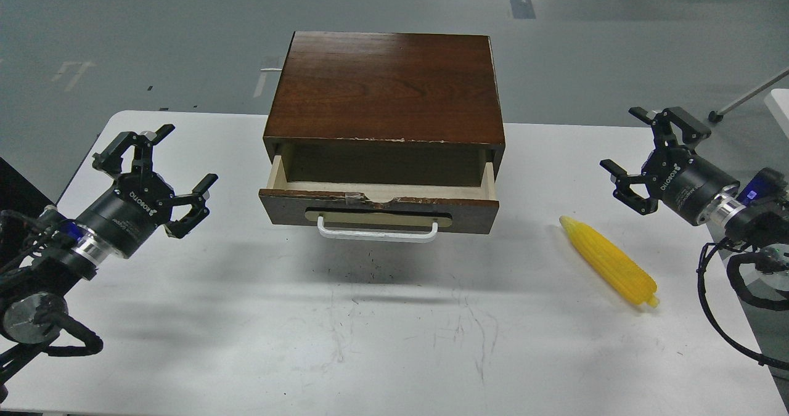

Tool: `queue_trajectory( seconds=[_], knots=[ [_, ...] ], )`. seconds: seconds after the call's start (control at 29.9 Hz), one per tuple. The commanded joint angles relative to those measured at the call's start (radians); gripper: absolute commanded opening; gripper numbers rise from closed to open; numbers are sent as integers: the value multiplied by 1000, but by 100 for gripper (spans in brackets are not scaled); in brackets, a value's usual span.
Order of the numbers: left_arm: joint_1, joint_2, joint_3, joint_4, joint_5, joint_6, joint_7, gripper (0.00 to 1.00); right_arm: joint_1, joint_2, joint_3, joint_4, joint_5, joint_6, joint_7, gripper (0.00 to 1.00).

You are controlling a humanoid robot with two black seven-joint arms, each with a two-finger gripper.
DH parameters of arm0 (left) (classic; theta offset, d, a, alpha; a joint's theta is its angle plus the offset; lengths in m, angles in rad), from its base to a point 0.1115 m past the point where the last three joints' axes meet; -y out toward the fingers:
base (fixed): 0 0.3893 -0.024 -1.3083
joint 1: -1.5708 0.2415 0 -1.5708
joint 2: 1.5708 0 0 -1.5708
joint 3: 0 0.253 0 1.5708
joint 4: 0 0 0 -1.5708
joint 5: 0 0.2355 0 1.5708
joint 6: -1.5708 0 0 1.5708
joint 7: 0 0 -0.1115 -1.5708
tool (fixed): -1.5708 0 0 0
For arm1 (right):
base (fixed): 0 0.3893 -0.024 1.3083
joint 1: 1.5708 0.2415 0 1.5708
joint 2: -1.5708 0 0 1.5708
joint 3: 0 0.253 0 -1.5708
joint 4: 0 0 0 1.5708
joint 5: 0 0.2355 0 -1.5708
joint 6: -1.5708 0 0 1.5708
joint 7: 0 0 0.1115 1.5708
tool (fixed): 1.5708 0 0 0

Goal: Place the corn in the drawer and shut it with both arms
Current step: 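Move the right gripper toward the yellow corn cob on the table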

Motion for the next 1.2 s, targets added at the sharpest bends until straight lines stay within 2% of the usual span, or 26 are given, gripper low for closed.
queue_trajectory(
  seconds=[0.0, 0.63, 0.87, 1.17],
  knots=[
    [1, 1, -3, 0, 0, 0, 0, 99, 1, 11, 0, -1, -1, 0, 0, 98],
    [-4, 10, -1, 19, 5, 0, 0, 99, 18, 5, -5, 5, -55, 0, 0, 99],
    [-6, 11, -3, 14, 7, 0, 0, 99, 191, -93, 0, 19, -544, 0, 0, 99],
    [-7, 11, -3, 12, 8, 0, 0, 99, 245, -182, -11, 80, -1103, -13, 0, 99]
  ],
)
